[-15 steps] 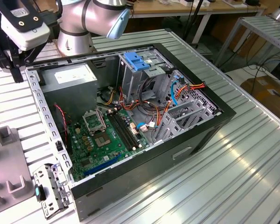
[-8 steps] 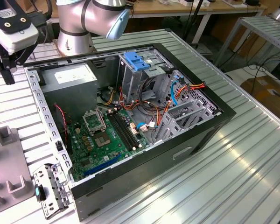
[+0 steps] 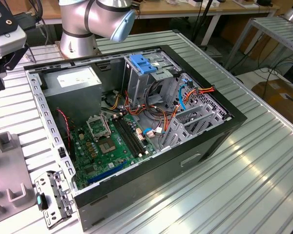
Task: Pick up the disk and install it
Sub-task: 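Reach for the disk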
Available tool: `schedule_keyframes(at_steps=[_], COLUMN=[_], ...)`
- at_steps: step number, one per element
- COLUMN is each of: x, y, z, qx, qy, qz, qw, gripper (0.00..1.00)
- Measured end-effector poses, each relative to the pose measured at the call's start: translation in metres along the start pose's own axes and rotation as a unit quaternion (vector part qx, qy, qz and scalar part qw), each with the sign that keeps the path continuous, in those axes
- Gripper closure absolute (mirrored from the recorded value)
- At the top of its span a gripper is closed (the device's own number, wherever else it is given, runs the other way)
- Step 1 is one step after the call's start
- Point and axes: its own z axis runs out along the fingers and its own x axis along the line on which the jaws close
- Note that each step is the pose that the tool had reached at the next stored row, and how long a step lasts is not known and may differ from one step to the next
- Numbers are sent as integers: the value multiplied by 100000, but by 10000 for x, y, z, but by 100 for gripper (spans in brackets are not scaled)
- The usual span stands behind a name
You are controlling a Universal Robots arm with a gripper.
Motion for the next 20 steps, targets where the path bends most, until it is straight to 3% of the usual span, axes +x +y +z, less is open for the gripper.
schedule_keyframes(at_steps=[11,20], x=[19,149], y=[-2,-12], z=[1,3], qx=[1,1], qy=[16,13], qz=[2,0], qw=[100000,100000], gripper=[89,89])
